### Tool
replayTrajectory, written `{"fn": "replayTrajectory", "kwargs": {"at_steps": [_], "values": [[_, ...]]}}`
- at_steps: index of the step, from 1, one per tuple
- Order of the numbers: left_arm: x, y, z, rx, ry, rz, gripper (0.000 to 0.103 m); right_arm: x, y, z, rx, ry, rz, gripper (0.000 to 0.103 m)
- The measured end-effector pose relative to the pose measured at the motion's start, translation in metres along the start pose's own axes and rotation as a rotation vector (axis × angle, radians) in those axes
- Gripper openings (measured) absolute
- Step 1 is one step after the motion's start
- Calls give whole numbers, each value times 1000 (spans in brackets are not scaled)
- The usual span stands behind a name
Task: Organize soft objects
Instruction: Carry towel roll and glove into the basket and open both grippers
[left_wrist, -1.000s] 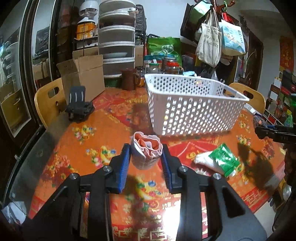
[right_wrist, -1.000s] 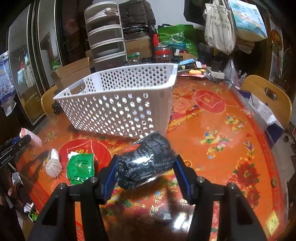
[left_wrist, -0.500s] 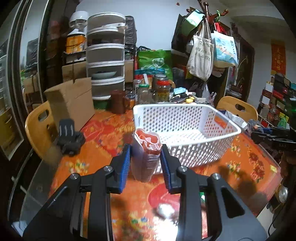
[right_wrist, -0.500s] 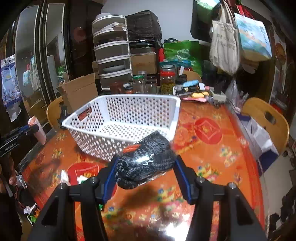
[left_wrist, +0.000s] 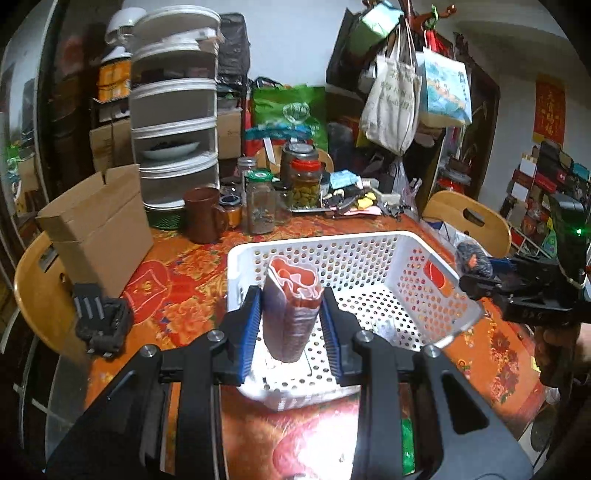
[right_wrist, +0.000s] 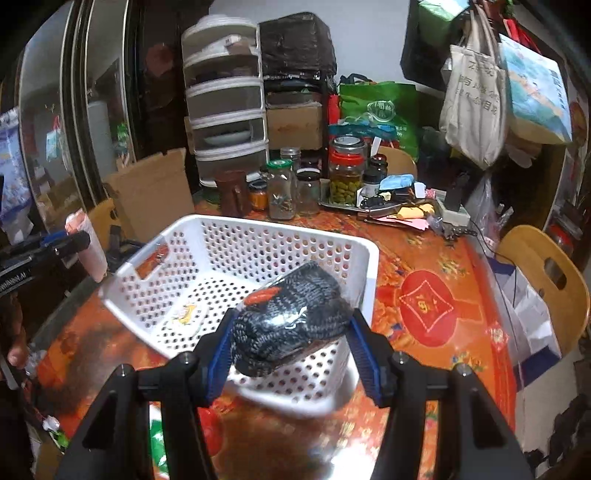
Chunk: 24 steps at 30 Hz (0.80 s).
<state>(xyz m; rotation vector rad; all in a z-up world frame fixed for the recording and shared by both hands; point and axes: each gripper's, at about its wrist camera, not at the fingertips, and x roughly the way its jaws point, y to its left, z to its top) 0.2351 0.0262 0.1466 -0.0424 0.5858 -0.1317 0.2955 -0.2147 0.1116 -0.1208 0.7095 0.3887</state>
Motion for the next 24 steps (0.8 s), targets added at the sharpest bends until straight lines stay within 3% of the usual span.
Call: {"fn": "replayTrajectory", "kwargs": {"at_steps": [6, 12, 24], "values": [[58, -8, 20, 14, 81, -15, 29, 48, -4, 12, -11, 77, -21, 58], [111, -4, 18, -7, 180, -11, 29, 80, -3, 12, -27, 140, -36, 58], [144, -3, 1, -8, 254, -22, 29, 104, 6, 9, -65, 197, -40, 58]]}}
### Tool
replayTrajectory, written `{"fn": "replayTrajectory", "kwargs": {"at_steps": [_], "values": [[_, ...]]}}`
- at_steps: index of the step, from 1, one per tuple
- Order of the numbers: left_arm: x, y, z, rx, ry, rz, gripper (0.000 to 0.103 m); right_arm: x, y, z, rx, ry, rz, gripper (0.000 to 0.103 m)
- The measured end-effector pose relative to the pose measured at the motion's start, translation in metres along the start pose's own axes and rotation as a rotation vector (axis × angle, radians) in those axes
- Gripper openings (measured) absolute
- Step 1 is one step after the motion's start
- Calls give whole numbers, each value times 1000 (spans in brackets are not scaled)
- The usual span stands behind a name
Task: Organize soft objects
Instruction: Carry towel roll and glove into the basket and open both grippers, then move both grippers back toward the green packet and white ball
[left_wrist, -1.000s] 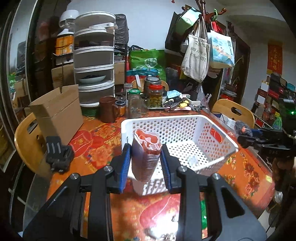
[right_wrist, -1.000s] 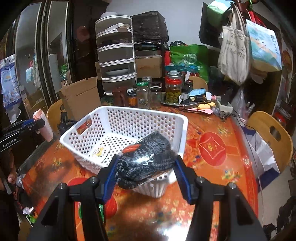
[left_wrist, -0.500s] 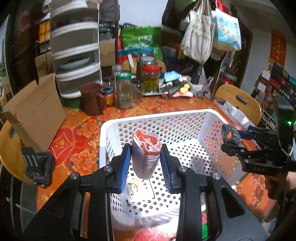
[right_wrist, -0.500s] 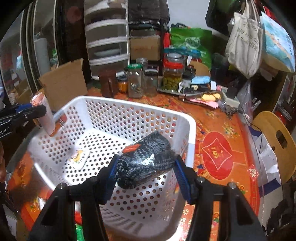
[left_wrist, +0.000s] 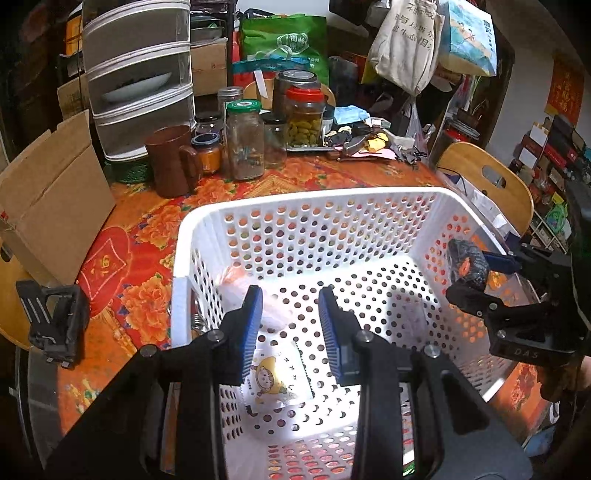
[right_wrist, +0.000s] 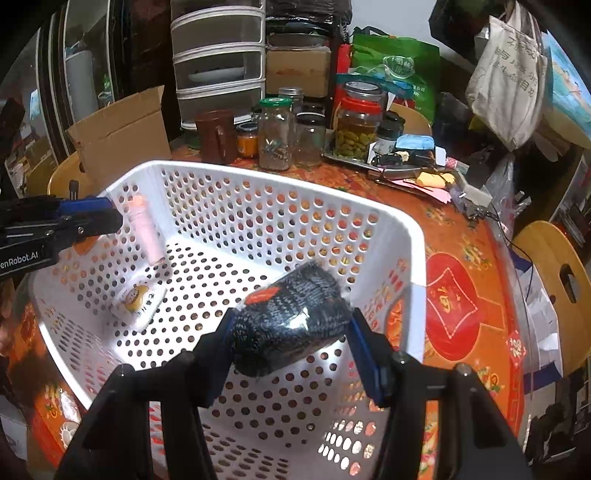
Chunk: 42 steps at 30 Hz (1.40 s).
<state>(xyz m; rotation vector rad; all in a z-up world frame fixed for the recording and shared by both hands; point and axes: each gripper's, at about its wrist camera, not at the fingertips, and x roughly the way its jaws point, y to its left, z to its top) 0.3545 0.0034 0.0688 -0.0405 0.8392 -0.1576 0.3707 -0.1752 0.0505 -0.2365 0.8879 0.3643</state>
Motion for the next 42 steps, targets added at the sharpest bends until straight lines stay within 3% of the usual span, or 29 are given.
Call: {"fn": "replayTrajectory", "kwargs": {"at_steps": [5, 7, 9, 11, 13, 15, 24, 42], "values": [[-3, -2, -4, -3, -8, -13, 31, 3, 3, -1, -12, 5, -10, 59], [-6, -3, -5, 2, -15, -13, 41, 2, 4, -1, -7, 2, -8, 60], [-12, -5, -7, 7, -35, -1, 65, 2, 4, -2, 0, 0, 0, 63], [-20, -5, -9, 5, -57, -3, 79, -2, 5, -4, 3, -11, 2, 71], [-29, -5, -12, 1, -78, 5, 85, -7, 6, -4, 3, -31, -8, 81], [-38, -4, -14, -1, -88, 0, 89, -15, 7, -4, 9, -49, 0, 82], [-86, -3, -42, 40, -123, 31, 98, -57, 13, -15, 28, -153, -18, 102], [-182, 3, -125, 23, -210, 122, 103, -123, 13, -60, 59, -246, -54, 103]]}}
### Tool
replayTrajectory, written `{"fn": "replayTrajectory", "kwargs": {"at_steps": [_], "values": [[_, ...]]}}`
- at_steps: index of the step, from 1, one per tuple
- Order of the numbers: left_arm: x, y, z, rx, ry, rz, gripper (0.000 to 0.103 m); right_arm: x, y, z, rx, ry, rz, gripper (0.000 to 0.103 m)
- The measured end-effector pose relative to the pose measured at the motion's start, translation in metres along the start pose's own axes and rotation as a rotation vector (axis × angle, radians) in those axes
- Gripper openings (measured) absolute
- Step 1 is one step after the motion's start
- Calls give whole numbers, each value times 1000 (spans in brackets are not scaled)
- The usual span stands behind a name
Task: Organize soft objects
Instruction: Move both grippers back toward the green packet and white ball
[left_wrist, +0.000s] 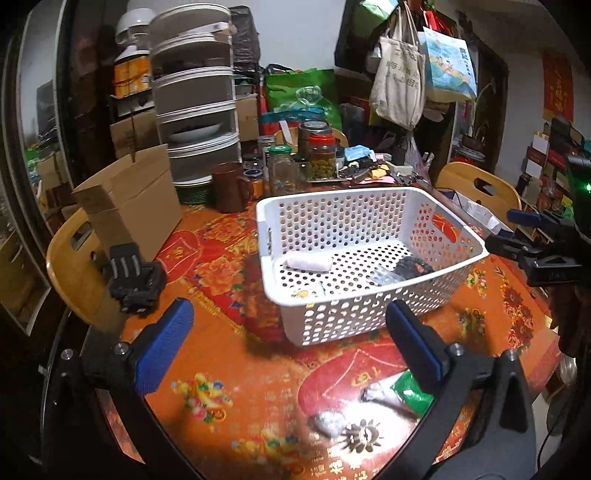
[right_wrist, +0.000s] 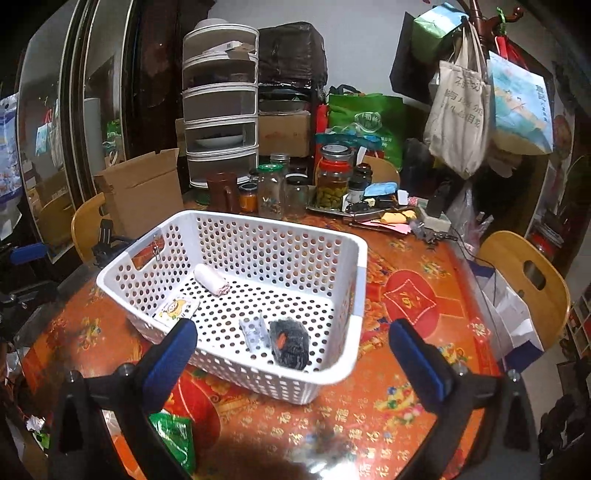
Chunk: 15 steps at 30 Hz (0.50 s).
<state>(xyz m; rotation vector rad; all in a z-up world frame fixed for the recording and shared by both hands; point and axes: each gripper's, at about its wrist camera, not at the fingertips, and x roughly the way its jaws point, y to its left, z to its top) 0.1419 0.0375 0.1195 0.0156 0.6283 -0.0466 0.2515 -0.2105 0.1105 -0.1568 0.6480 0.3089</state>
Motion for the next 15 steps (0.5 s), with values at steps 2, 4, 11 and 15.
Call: {"fn": "replayTrajectory", "kwargs": {"at_steps": [2, 4, 11, 15], "values": [[-7, 6, -10, -36, 25, 20, 103, -4, 2, -5, -11, 7, -19, 103], [-11, 11, -20, -54, 30, 28, 103, -8, 2, -13, -6, 29, -38, 103], [-23, 16, -77, -80, 50, 26, 103, -28, -2, -62, 77, 62, -22, 103], [-14, 12, -109, -98, 77, 4, 103, -34, -5, -96, 142, 52, 56, 103]]}}
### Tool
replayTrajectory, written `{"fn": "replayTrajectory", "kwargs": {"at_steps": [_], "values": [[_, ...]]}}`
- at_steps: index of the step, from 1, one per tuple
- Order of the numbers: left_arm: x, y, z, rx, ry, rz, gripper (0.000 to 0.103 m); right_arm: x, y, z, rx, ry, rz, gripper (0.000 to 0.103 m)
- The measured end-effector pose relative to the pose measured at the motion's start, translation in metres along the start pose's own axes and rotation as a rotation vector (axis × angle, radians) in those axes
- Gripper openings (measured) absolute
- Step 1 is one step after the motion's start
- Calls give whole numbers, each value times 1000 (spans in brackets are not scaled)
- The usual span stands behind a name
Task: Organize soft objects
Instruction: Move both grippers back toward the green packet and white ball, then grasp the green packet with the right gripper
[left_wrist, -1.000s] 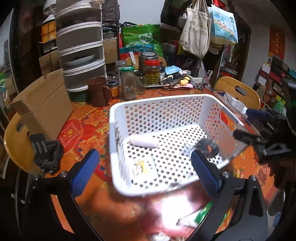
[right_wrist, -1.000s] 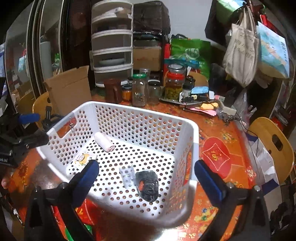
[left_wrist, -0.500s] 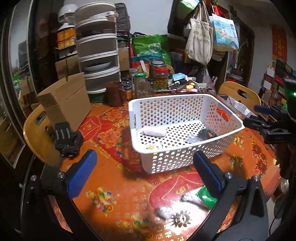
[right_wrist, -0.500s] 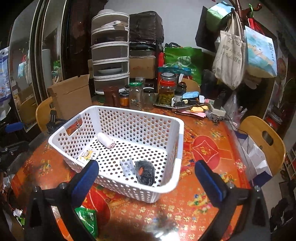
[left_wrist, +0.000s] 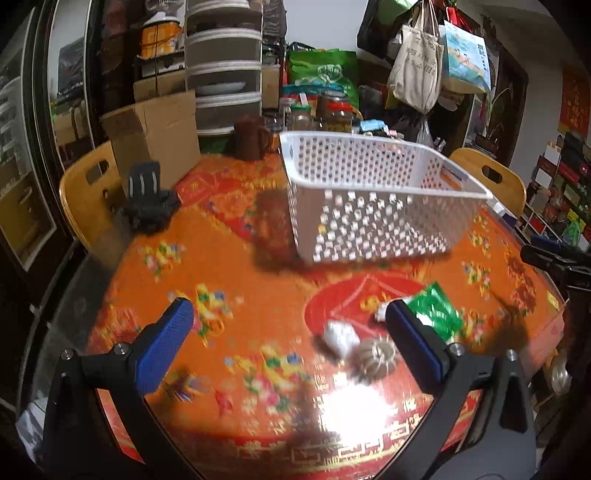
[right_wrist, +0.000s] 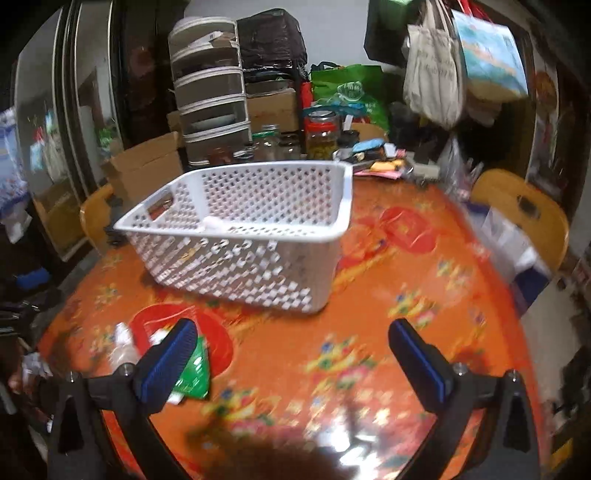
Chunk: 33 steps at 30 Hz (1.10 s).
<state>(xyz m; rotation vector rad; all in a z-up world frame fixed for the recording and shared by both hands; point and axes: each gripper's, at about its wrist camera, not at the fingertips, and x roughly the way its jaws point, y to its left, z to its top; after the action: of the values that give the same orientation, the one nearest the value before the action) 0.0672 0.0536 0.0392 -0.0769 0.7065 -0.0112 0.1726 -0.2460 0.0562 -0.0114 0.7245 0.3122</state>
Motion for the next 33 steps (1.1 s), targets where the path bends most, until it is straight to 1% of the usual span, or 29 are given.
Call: {"fn": "replayTrajectory", "kwargs": {"at_steps": [5, 10, 14, 16, 18, 21, 28, 29, 31, 32, 33], "values": [[30, -4, -22, -24, 61, -47, 103, 7, 3, -37, 47, 12, 47, 103], [54, -9, -27, -20, 81, -59, 103, 21, 20, -55, 53, 36, 102, 98], [70, -14, -26, -14, 87, -64, 102, 32, 37, -59, 30, 59, 139, 96], [74, -15, -24, -9, 87, -60, 101, 38, 46, -60, 19, 70, 160, 90], [79, -16, -24, -5, 92, -53, 97, 44, 56, -61, 4, 84, 170, 89], [84, -15, -24, -12, 100, -53, 94, 52, 69, -60, -13, 94, 187, 88], [94, -15, -24, -9, 114, -49, 94, 74, 97, -57, -58, 125, 207, 86], [95, -14, -24, -10, 114, -50, 93, 78, 100, -56, -61, 133, 209, 85], [96, -15, -24, -9, 115, -50, 92, 85, 104, -56, -65, 150, 214, 72], [98, -15, -24, -8, 114, -51, 91, 88, 105, -55, -64, 156, 213, 69], [98, -16, -24, -7, 114, -52, 88, 91, 106, -55, -62, 159, 209, 63]]}}
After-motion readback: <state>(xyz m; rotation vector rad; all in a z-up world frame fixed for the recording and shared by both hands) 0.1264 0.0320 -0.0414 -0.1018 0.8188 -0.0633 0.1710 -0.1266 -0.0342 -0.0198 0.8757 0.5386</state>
